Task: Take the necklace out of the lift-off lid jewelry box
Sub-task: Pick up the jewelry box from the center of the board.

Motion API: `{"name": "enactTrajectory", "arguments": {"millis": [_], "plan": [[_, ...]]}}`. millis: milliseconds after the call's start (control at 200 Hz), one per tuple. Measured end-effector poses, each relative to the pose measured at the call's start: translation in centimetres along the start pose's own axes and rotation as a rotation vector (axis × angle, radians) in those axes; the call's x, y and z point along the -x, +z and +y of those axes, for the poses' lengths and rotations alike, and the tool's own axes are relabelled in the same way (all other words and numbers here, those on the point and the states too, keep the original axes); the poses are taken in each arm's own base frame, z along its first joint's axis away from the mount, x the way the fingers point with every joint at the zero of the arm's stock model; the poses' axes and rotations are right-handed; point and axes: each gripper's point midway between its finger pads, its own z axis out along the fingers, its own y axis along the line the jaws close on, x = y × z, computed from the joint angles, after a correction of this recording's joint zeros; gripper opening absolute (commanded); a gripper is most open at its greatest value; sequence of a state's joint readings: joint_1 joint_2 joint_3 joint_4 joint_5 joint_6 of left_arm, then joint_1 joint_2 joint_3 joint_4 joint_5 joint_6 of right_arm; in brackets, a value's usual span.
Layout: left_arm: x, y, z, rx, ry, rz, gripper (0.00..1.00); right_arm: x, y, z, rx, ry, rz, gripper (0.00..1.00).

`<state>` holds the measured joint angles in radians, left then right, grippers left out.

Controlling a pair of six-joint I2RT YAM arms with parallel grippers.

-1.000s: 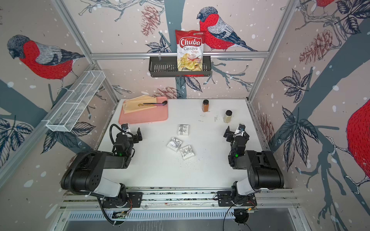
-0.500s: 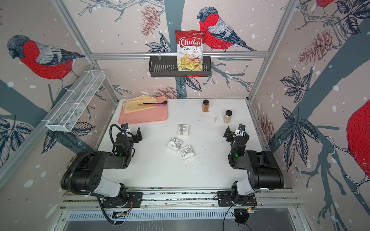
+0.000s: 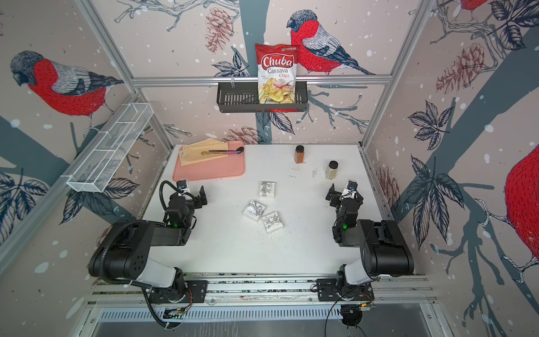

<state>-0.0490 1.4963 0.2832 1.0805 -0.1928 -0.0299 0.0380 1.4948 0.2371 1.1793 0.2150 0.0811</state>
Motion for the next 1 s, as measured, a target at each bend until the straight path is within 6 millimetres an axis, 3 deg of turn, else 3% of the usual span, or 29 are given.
{"name": "enactTrajectory", "arguments": {"millis": [65, 235, 340, 445, 605, 770, 855, 1001], "plan": [[0.6, -0.1, 0.3, 0.020, -0.011, -0.010, 0.97, 0.9, 0.2, 0.4, -0.004, -0.005, -0.003, 1.00], [4.3, -0.6, 0.9, 0.057, -0.047, -0.058, 0.97, 6.0, 0.8, 2.9, -0.010, -0.010, -0.039, 1.00], [7.3, -1.4, 0.5, 0.049, -0.080, -0.103, 0.97, 9.1, 1.3, 6.3, 0.050, -0.029, -0.001, 1.00], [9.0, -2.0, -1.2, -0.009, -0.086, -0.113, 0.97, 10.9, 1.6, 11.4, 0.172, -0.063, 0.088, 1.00], [11.0, -2.1, -5.3, -0.168, -0.074, -0.095, 0.97, 8.1, 2.0, 20.1, 0.334, -0.098, 0.351, 1.00], [10.7, -2.4, -7.2, -0.269, -0.093, -0.048, 0.97, 3.4, -0.2, 28.1, 0.430, -0.143, 0.573, 1.00], [10.5, -2.6, -8.1, -0.317, -0.102, -0.026, 0.97, 1.5, -0.7, 30.6, 0.444, -0.143, 0.647, 1.00], [10.4, -2.9, -8.5, -0.345, -0.107, -0.016, 0.97, -2.3, -0.9, 31.9, 0.416, -0.153, 0.767, 1.00]]}}
